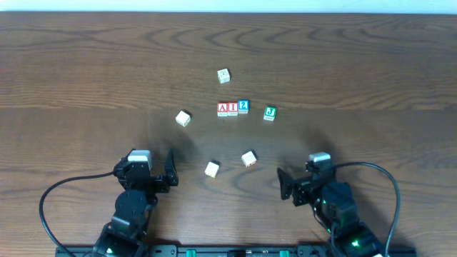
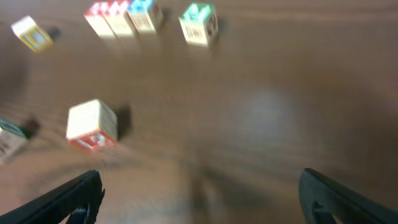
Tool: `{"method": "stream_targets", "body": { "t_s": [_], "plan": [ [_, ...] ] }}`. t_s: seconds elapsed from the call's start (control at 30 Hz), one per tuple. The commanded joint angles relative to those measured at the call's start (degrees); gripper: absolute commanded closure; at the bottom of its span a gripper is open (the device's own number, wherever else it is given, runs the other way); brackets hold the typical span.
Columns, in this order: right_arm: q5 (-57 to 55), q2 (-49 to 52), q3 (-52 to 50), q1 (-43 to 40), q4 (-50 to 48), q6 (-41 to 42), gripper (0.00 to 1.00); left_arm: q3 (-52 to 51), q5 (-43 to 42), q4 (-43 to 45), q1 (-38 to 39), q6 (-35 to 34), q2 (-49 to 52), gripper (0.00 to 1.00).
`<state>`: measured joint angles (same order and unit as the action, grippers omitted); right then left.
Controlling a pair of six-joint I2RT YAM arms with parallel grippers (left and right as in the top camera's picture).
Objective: Spell out Ai2
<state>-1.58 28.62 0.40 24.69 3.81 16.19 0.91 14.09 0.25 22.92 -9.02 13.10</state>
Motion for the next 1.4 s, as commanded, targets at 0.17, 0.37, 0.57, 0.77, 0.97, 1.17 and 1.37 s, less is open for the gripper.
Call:
{"method": "stream_targets", "body": {
  "t_s": [0.17,0.37,0.57,0.77,0.97,1.17,1.37],
  "plan": [
    [-1.1,-0.1,-0.1,0.3,0.3,1.1,0.01,-0.6,2.8,-3.1,-0.1,0.1,-0.1,0.05],
    [-1.0,-7.1,-0.1,-2.8,0.3,1.1,0.01,-0.6,2.8,-3.0,-1.6,0.0,-0.3,0.05],
    [-1.0,-16.5,-0.1,-14.3,0.2,1.1,0.01,-0.6,2.8,-3.0,-7.2,0.0,-3.2,0.05],
    [-1.0,-23.5,-0.1,-22.4,0.2,1.1,0.01,-0.6,2.8,-3.0,-14.4,0.0,-13.0,0.04],
    [-1.0,-27.6,-0.1,-26.3,0.2,1.1,0.01,-0.6,2.8,-3.0,-19.2,0.0,-12.9,0.05],
    [-1.0,-28.3,-0.1,-28.5,0.2,1.1,0.01,-0.6,2.8,-3.0,-21.8,0.0,-12.9,0.05],
    [-1.0,-28.3,-0.1,-28.8,0.2,1.1,0.01,-0.6,2.8,-3.0,-22.6,0.0,-12.9,0.05]
  ]
}}
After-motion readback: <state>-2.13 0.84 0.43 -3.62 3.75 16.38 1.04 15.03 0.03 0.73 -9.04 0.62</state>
